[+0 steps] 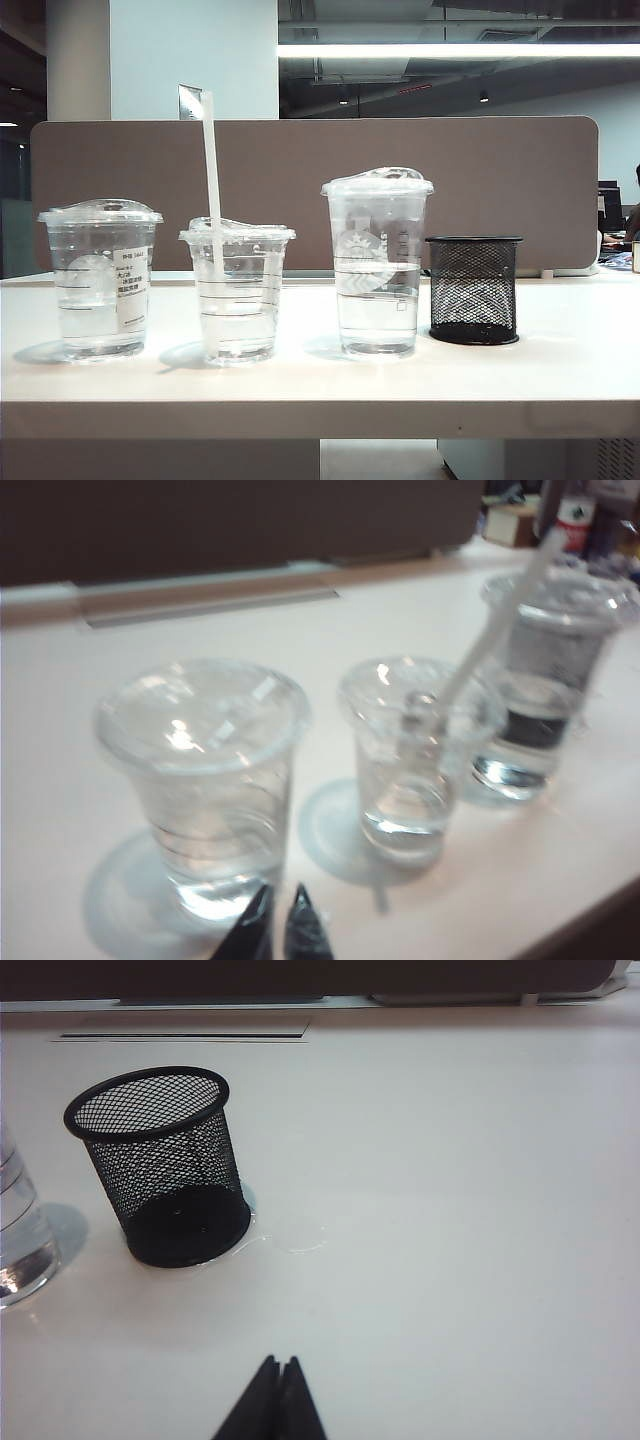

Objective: Pick up the straw and insert it into the small coffee cup.

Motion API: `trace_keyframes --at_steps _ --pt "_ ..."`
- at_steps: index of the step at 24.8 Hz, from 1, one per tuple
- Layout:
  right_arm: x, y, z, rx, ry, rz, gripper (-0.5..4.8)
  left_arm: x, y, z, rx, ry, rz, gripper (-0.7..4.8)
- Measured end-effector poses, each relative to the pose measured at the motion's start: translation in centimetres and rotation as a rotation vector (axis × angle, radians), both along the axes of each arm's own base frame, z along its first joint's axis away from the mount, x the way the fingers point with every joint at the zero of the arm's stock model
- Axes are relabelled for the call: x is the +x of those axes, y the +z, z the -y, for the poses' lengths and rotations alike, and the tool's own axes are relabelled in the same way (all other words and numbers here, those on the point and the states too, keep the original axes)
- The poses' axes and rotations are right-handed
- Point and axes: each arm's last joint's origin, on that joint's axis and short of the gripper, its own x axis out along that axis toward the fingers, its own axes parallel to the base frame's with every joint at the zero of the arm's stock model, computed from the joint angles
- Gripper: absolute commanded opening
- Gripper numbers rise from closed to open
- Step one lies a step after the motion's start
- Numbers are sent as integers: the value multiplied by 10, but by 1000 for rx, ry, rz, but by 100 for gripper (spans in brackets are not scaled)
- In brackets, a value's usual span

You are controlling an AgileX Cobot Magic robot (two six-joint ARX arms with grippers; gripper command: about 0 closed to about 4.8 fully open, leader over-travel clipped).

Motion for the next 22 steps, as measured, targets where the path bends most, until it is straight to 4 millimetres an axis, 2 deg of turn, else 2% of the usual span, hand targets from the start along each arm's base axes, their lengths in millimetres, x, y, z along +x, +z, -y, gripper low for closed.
trace_keyframes --at_steps 5,7,12,22 --pt "0 0 0 0 0 0 0 2 -4 -13 1 161 -12 21" --pt "0 0 0 0 0 0 0 4 -13 -15 8 231 -55 21" --pt "0 0 0 0 0 0 0 4 -16 -18 -10 400 -103 21" --pt "0 0 0 0 0 0 0 4 -16 -16 -42 399 -116 21"
